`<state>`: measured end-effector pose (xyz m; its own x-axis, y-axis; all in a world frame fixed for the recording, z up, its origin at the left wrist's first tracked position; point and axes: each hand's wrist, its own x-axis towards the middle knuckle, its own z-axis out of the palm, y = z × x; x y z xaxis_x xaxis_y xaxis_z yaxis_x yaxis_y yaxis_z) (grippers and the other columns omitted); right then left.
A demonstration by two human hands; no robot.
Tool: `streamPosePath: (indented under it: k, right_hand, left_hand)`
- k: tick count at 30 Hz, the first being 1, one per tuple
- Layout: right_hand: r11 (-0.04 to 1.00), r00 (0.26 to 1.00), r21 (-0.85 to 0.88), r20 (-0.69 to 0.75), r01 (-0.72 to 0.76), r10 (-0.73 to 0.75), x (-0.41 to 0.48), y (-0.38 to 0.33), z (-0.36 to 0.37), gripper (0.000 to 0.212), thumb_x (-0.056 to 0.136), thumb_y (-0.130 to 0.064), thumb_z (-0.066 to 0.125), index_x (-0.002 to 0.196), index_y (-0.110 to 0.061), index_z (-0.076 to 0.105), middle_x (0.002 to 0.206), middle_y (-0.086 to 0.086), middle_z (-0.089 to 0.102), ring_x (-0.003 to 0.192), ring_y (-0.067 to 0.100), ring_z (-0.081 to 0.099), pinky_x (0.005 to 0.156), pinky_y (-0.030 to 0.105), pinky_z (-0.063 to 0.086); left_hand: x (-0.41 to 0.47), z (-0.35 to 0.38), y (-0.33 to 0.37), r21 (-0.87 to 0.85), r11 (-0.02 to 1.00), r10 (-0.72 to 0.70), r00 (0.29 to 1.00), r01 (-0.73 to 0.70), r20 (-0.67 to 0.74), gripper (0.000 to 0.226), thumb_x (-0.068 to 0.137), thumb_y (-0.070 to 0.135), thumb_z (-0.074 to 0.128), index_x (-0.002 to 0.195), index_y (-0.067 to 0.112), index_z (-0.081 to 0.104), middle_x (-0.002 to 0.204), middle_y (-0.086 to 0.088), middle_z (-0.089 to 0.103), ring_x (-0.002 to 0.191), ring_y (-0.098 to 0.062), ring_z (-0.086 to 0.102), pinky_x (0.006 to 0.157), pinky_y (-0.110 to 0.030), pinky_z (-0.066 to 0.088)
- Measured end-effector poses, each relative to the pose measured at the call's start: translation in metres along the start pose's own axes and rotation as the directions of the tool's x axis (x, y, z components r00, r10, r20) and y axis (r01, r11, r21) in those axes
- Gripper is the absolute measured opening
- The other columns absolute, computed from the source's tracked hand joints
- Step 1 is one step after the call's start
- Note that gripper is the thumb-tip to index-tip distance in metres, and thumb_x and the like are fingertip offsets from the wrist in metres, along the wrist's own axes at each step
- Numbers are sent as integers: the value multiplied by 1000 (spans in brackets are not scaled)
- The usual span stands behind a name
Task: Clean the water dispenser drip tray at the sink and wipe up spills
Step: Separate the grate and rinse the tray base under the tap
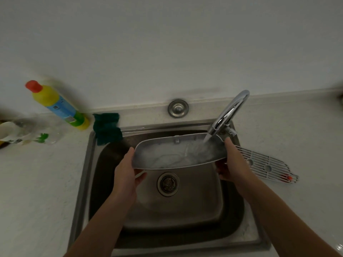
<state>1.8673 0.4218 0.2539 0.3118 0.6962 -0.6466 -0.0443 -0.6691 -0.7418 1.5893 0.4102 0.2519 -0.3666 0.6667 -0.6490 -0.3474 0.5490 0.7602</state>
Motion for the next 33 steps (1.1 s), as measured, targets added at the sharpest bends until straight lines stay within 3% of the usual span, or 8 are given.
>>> streamPosePath:
  k: [5, 9, 13, 17, 20, 25, 27, 33]
  right_hand:
    - [925, 952, -234, 2, 299, -307, -9, -30, 4, 54, 86, -78, 43, 92, -29, 65, 78, 12, 69, 58, 13, 64, 47, 29, 52]
    - [834, 893, -363, -10, 416, -450, -22, -39, -1, 49, 88, -73, 46, 88, -27, 61, 82, 4, 68, 74, 25, 68, 67, 48, 59]
    - [813, 891, -410, -2, 414, -455, -36, -29, -12, 43, 94, -72, 44, 92, -31, 56, 84, 5, 66, 76, 26, 68, 66, 47, 59]
    - [916, 947, -251, 8, 313, -321, -38, -11, -23, 28, 101, -61, 42, 109, -39, 58, 102, 4, 67, 84, 23, 70, 59, 29, 53]
    - [988, 988, 65, 49, 140, -144, -37, -5, -27, 14, 104, -39, 50, 111, -41, 63, 118, 4, 65, 101, 28, 69, 67, 35, 60]
    - [970, 998, 242, 62, -10, -5, -26, 4, -22, 20, 84, -20, 56, 101, -14, 65, 128, 22, 61, 114, 40, 65, 90, 53, 61]
    - [962, 998, 266, 36, -58, 50, -23, 4, -16, 25, 89, -16, 56, 111, -5, 59, 124, 25, 61, 105, 38, 67, 84, 47, 63]
    - [958, 982, 247, 80, 148, -172, -29, -11, -3, 23, 95, -9, 53, 111, -17, 68, 119, 14, 67, 113, 38, 65, 84, 45, 62]
  left_hand:
    - [12, -2, -18, -36, 988, -149, 989, 148, -24, 25, 97, 53, 58, 103, 30, 67, 112, -6, 70, 104, -25, 66, 72, -37, 51]
    - [19, 9, -29, -102, 933, -342, 938, 346, 60, 35, 92, 47, 67, 111, 18, 70, 106, -11, 72, 90, -24, 67, 70, -36, 54]
    - [24, 24, -32, -179, 906, -361, 921, 383, 144, 34, 95, 46, 62, 115, 19, 71, 97, -6, 78, 83, -19, 74, 65, -31, 58]
    - [26, 31, -26, -316, 880, -324, 934, 355, 149, 25, 95, 35, 67, 107, 14, 73, 84, -11, 82, 71, -23, 80, 57, -33, 62]
    - [29, 25, -20, -258, 938, -199, 969, 231, 146, 18, 95, 26, 64, 104, 15, 75, 95, -9, 82, 86, -23, 79, 64, -34, 63]
    - [28, 7, -10, -215, 976, -5, 983, 45, 185, 36, 98, 18, 59, 134, 13, 63, 122, -8, 73, 106, -24, 72, 78, -36, 62]
    - [25, -2, -13, -196, 980, 74, 979, -36, 188, 32, 99, 19, 59, 129, 26, 68, 126, -3, 73, 109, -22, 73, 85, -37, 62]
    - [18, -27, -37, -75, 995, 84, 982, -72, 169, 32, 102, 29, 58, 130, 43, 67, 129, 7, 72, 116, -14, 71, 87, -34, 62]
